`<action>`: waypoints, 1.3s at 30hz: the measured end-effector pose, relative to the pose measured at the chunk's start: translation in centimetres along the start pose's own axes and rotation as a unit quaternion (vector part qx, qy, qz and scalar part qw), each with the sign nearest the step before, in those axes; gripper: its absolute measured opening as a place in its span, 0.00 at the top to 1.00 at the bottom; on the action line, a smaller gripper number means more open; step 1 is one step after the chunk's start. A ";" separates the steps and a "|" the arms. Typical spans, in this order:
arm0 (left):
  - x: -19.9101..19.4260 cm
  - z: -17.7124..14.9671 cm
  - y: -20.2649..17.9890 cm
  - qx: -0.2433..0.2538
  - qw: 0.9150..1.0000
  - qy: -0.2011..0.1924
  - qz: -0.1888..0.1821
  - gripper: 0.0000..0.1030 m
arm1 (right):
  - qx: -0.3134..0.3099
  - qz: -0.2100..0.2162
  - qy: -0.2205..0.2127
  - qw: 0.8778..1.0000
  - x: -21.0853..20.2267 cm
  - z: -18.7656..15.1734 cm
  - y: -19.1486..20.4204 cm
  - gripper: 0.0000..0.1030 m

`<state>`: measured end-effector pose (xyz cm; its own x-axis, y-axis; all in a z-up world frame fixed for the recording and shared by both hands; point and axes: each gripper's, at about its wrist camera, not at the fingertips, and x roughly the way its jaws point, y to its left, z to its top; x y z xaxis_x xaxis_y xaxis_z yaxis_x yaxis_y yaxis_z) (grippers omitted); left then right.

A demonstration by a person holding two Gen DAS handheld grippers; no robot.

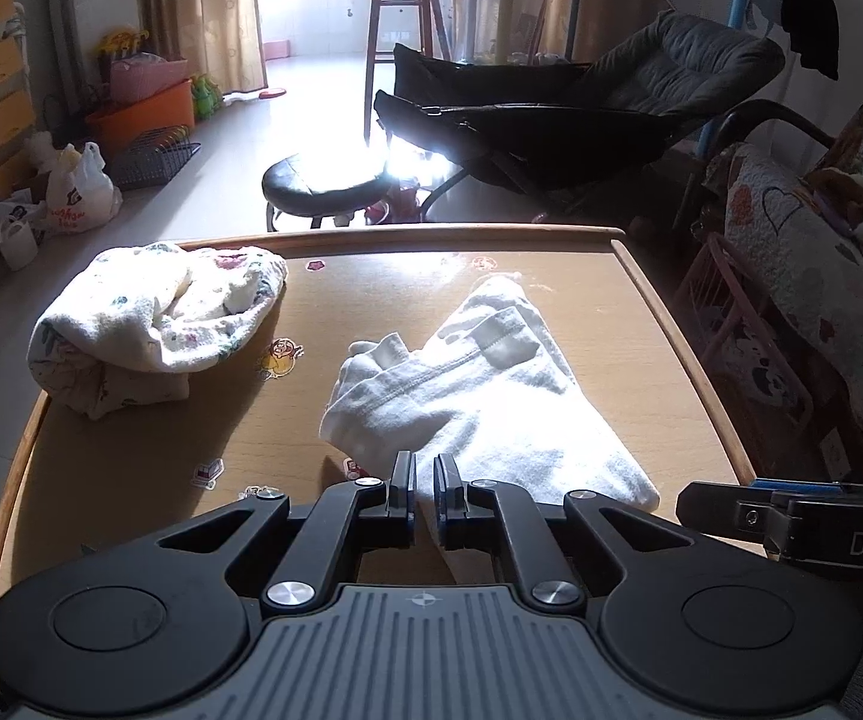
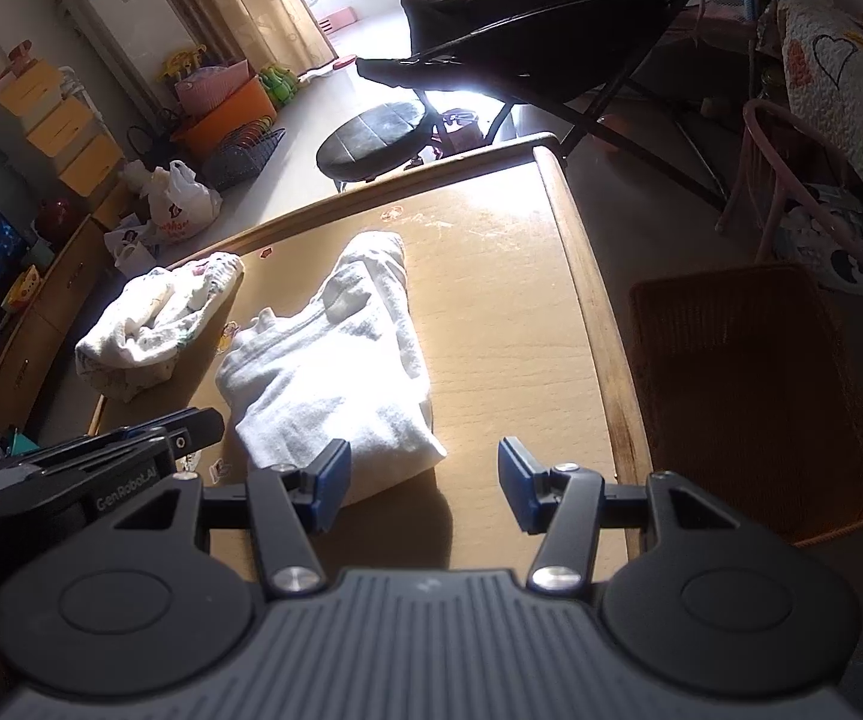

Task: Fold clothes

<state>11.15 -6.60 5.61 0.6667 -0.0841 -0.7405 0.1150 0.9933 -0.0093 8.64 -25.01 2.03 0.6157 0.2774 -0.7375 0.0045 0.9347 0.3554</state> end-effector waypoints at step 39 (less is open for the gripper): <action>4.8 4.1 3.9 -0.150 0.978 0.144 -0.032 0.47 | -0.041 0.000 0.014 0.999 1.6 3.3 0.8 0.48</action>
<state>17.80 -3.43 4.76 0.4254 -0.1648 -0.8899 -0.1003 0.9686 -0.2273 12.22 -24.57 3.01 0.5935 0.2831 -0.7534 -0.0609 0.9492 0.3087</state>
